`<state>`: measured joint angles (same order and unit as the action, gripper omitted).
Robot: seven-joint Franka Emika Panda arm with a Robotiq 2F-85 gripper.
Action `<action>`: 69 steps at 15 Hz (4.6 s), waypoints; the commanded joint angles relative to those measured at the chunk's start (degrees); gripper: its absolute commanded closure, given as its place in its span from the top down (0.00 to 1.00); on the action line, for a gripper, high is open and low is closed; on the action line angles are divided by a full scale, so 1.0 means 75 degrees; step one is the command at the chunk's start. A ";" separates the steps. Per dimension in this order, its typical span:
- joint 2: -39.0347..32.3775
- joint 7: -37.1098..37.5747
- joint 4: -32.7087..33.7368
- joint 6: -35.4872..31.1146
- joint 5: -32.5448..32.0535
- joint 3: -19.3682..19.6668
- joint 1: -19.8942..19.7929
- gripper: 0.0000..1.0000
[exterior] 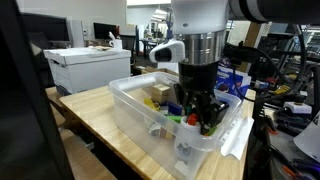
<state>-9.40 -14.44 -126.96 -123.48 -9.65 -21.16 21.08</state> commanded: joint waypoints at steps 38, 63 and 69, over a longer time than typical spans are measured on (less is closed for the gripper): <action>0.2446 0.1504 -0.0760 -0.0290 -0.0401 0.0619 -0.0456 1.00; 0.4482 0.6760 -0.3249 0.1328 -0.2571 0.0962 -0.2713 1.00; 0.4549 0.5969 -0.3429 0.0713 -0.0814 0.1819 -0.2607 1.00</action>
<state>23.76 33.64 -151.34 -115.47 -22.24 -10.65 1.16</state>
